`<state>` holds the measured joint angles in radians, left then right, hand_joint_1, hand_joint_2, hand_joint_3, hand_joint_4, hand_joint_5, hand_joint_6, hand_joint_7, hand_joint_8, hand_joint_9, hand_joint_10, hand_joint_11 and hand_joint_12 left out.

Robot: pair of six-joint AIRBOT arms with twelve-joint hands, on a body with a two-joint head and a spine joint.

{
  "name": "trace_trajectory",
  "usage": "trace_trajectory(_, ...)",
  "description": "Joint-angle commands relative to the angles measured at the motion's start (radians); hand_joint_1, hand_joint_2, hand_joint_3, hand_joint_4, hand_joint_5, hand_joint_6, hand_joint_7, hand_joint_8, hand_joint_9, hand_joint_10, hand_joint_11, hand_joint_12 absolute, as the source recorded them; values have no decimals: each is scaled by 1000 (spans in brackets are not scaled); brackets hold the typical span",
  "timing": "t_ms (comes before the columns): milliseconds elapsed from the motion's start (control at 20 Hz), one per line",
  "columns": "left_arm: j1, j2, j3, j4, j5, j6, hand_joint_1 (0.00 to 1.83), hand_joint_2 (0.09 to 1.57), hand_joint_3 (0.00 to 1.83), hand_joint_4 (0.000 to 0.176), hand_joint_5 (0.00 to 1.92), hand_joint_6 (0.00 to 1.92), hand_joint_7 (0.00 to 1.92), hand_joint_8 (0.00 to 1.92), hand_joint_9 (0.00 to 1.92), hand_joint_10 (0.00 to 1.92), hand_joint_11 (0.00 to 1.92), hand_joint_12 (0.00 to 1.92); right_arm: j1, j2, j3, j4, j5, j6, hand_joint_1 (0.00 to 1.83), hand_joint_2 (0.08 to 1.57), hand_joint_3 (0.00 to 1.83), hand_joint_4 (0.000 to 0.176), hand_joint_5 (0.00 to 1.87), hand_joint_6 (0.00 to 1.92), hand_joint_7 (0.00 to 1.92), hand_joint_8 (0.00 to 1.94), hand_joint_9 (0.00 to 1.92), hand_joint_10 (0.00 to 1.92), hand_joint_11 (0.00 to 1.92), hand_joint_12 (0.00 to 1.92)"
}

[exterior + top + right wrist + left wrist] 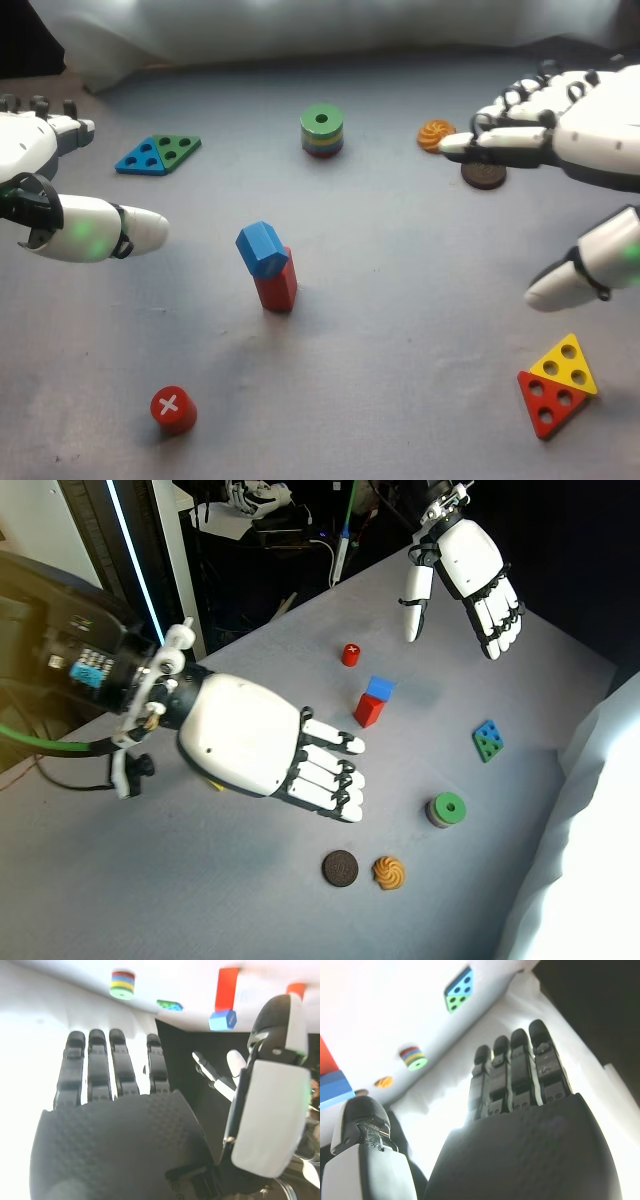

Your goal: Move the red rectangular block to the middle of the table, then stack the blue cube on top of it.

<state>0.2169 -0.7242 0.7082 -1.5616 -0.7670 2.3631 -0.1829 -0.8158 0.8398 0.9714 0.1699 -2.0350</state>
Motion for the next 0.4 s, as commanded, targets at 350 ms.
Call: trace_trajectory(350,-7,17,0,56,-34,3,142,1050,4,0,147,1,131,2,102,2,0,244,0,11,5,-33,64,10,632,857,26,0,0,0,0,0,0,0,0,0)
